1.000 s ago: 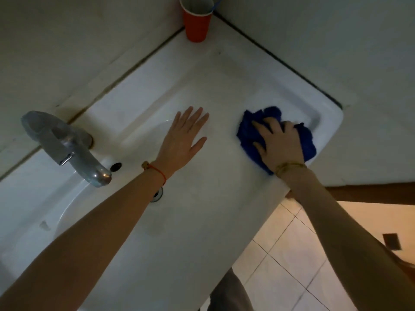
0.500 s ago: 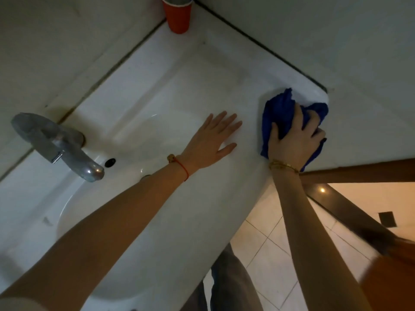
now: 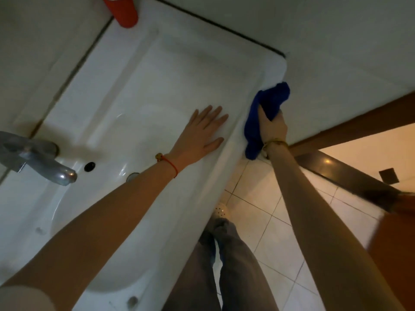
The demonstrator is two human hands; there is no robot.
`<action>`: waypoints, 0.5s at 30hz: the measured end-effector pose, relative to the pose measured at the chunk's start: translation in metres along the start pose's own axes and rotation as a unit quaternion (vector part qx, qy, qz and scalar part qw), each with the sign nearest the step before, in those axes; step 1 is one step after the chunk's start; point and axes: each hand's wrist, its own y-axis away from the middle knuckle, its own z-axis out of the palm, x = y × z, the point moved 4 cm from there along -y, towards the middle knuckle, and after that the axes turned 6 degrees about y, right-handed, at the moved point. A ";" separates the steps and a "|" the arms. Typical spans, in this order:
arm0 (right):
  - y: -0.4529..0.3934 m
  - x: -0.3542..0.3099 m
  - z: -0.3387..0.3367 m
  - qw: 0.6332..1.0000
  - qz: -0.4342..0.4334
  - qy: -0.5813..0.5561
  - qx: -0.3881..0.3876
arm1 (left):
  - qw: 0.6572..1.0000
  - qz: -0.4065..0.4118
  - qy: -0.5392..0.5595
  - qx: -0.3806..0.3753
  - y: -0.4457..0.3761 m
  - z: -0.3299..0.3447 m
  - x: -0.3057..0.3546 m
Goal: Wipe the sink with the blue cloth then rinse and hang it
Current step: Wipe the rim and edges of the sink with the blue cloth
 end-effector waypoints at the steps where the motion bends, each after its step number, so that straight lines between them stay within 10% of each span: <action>1: 0.011 0.009 0.005 1.000 0.004 -0.019 -0.011 | 1.000 -0.003 0.001 0.002 0.000 0.001 0.000; 15: -0.029 0.002 0.005 0.999 -0.021 -0.030 0.008 | 1.000 -0.012 0.006 0.021 0.002 0.003 0.002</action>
